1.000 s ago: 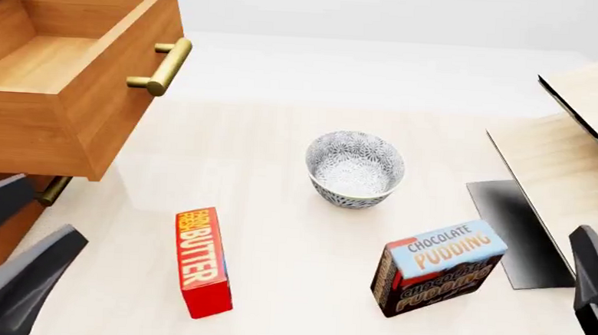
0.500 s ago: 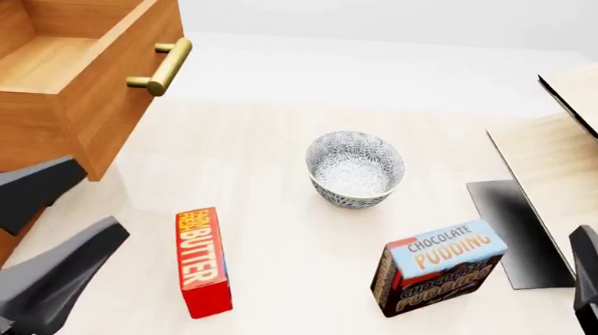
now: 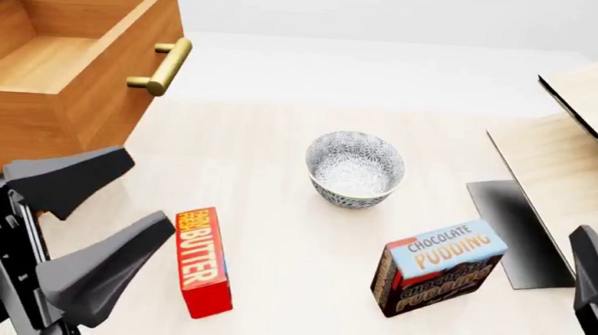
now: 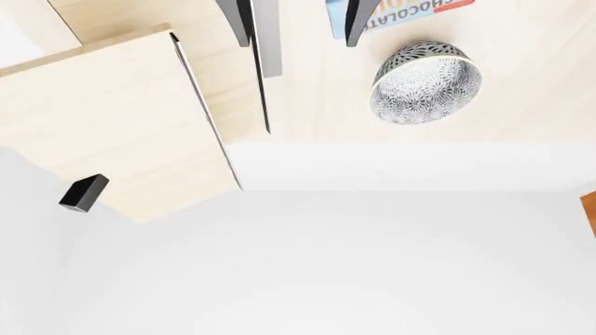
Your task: Close the top drawer of the cabinet.
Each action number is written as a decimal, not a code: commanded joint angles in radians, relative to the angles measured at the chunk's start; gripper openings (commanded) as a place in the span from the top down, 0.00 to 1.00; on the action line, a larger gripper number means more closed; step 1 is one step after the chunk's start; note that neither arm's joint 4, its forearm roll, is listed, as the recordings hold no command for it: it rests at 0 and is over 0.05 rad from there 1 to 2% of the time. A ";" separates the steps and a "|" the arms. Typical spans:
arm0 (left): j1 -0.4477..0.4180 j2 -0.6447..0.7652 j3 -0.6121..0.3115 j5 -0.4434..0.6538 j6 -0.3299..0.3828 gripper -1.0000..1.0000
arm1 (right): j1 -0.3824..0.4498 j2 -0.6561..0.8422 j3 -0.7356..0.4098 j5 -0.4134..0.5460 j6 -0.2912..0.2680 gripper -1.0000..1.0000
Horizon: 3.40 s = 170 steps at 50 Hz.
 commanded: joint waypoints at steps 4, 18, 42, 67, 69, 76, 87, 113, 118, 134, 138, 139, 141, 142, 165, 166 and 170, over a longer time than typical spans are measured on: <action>-0.052 0.162 -0.035 -0.125 0.014 0.00 | 0.000 0.000 0.000 0.000 0.000 0.00; -0.082 0.299 -0.064 -0.237 0.044 0.00 | 0.000 0.000 0.000 0.000 0.000 0.00; -0.175 0.562 -0.212 -0.358 0.103 0.00 | 0.000 0.000 0.000 0.000 0.000 0.00; -0.090 0.724 -0.290 -0.433 0.111 0.00 | 0.000 0.000 0.000 0.000 0.000 0.00; -0.084 0.730 -0.298 -0.430 0.111 0.00 | 0.000 0.000 0.000 0.000 0.000 0.00; -0.068 0.752 -0.332 -0.410 0.113 0.00 | 0.000 0.000 0.000 0.000 0.000 0.00; -0.034 0.747 -0.390 -0.345 0.096 0.00 | 0.000 0.000 0.000 0.000 0.000 0.00; 0.043 0.776 -0.429 -0.316 0.078 0.00 | 0.000 0.000 0.000 0.000 0.000 0.00; 0.079 0.802 -0.435 -0.321 0.073 0.00 | 0.000 0.000 0.000 0.000 0.000 0.00; 0.115 0.796 -0.443 -0.300 0.064 0.00 | 0.000 0.000 0.000 0.000 0.000 0.00; 0.124 0.795 -0.445 -0.298 0.063 0.00 | 0.000 0.000 0.000 0.000 0.000 0.00; 0.127 0.796 -0.444 -0.298 0.063 0.00 | 0.000 0.000 0.000 0.000 0.000 0.00; 0.129 0.796 -0.444 -0.298 0.061 0.00 | 0.000 0.000 0.000 0.000 0.000 0.00; 0.135 0.795 -0.441 -0.300 0.061 0.00 | 0.000 0.000 0.000 0.000 0.000 0.00; 0.333 0.700 -0.386 -0.266 -0.016 0.00 | 0.000 0.000 0.000 0.000 0.000 0.00; 0.334 0.701 -0.386 -0.267 -0.016 0.00 | 0.000 0.000 0.000 0.000 0.000 0.00; 0.337 0.709 -0.387 -0.272 -0.017 0.00 | 0.000 0.000 0.000 0.000 0.000 0.00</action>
